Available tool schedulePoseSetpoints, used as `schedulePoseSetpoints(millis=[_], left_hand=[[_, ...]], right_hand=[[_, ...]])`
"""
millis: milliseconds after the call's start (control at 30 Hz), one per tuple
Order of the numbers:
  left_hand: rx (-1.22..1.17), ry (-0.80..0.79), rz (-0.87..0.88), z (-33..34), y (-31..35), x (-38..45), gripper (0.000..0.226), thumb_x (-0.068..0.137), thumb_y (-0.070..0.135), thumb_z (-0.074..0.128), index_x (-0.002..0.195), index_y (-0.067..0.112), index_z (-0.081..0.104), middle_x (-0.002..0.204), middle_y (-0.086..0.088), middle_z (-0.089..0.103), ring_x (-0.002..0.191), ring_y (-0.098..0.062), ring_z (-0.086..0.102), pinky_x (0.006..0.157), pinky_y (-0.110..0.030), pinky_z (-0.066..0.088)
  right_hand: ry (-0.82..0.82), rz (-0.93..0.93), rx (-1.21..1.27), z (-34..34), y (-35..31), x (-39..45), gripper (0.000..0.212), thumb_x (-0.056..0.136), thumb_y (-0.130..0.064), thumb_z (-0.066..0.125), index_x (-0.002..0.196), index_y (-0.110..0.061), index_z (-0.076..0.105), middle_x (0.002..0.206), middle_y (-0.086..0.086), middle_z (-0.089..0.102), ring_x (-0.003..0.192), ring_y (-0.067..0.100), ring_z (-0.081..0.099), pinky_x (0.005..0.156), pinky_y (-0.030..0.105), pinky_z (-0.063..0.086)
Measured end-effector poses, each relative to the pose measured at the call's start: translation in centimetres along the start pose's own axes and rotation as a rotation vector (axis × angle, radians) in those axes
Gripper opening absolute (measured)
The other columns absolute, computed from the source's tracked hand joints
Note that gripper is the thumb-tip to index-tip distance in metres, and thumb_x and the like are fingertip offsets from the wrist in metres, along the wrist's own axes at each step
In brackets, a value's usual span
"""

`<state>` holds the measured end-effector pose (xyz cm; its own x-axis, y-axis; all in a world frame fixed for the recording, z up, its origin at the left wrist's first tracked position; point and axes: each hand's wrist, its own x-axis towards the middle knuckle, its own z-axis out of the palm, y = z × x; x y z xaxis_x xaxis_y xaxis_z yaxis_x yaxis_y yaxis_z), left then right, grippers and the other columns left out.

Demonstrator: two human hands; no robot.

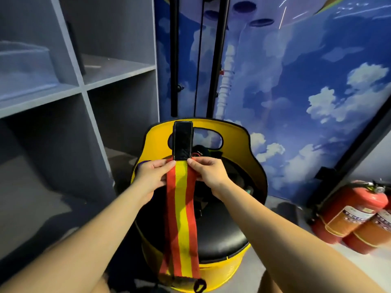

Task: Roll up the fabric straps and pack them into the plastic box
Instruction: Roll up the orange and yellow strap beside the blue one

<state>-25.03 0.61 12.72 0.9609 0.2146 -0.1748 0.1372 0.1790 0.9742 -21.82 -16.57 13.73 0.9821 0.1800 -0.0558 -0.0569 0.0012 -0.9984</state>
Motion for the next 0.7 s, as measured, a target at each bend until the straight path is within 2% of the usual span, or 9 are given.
schedulePoseSetpoints(millis=[100, 233, 367, 500, 633, 700], left_hand=[[0.000, 0.016, -0.011, -0.1, -1.4, 2.5, 0.018, 0.091, 0.017, 0.071, 0.109, 0.015, 0.073, 0.095, -0.005, 0.079, 0.085, -0.018, 0.076, 0.069, -0.028, 0.059], [0.039, 0.015, -0.009, -0.6, -2.4, 5.3, 0.016, 0.091, 0.013, 0.071, 0.107, 0.013, 0.073, 0.095, -0.004, 0.079, 0.085, -0.017, 0.075, 0.072, -0.029, 0.059], [0.077, 0.043, -0.005, -1.7, -3.2, 7.5, 0.014, 0.092, 0.012, 0.070, 0.105, 0.013, 0.074, 0.098, -0.006, 0.078, 0.084, -0.018, 0.073, 0.077, -0.034, 0.057], [0.063, 0.087, -0.016, -3.7, -4.0, 8.6, 0.022, 0.091, 0.010, 0.070, 0.113, 0.008, 0.072, 0.100, -0.009, 0.076, 0.085, -0.020, 0.072, 0.066, -0.027, 0.061], [0.057, 0.123, -0.042, -4.8, -4.9, 8.8, 0.025, 0.090, 0.011, 0.071, 0.116, 0.009, 0.071, 0.100, -0.010, 0.076, 0.086, -0.022, 0.072, 0.071, -0.030, 0.059], [0.043, 0.134, -0.054, -4.9, -5.3, 8.8, 0.027, 0.090, 0.011, 0.071, 0.117, 0.008, 0.071, 0.102, -0.012, 0.076, 0.088, -0.024, 0.071, 0.076, -0.034, 0.059]], right_hand=[[-0.007, 0.026, 0.015, -0.2, 1.8, 2.6, 0.021, 0.089, -0.020, 0.076, 0.102, -0.004, 0.077, 0.093, 0.014, 0.075, 0.080, 0.018, 0.069, 0.077, 0.038, 0.060], [-0.023, 0.060, 0.028, 0.2, 3.4, 5.8, 0.021, 0.088, -0.019, 0.077, 0.102, -0.003, 0.077, 0.089, 0.009, 0.075, 0.080, 0.017, 0.068, 0.076, 0.035, 0.060], [-0.092, 0.033, -0.045, 0.3, 4.6, 7.8, 0.021, 0.089, -0.022, 0.076, 0.103, -0.005, 0.077, 0.092, 0.011, 0.075, 0.082, 0.018, 0.070, 0.080, 0.036, 0.060], [-0.126, -0.059, -0.322, -1.5, 7.1, 8.9, 0.013, 0.091, -0.020, 0.073, 0.100, -0.010, 0.076, 0.086, 0.006, 0.074, 0.073, 0.011, 0.068, 0.071, 0.021, 0.053], [-0.258, -0.166, -0.738, -3.6, 10.2, 8.2, 0.020, 0.088, -0.015, 0.075, 0.107, -0.011, 0.077, 0.103, 0.004, 0.077, 0.088, 0.006, 0.068, 0.085, 0.020, 0.050], [-0.351, -0.263, -0.936, -4.0, 11.1, 7.6, 0.033, 0.084, -0.026, 0.078, 0.115, -0.013, 0.074, 0.116, 0.003, 0.073, 0.106, 0.012, 0.065, 0.098, 0.025, 0.047]])
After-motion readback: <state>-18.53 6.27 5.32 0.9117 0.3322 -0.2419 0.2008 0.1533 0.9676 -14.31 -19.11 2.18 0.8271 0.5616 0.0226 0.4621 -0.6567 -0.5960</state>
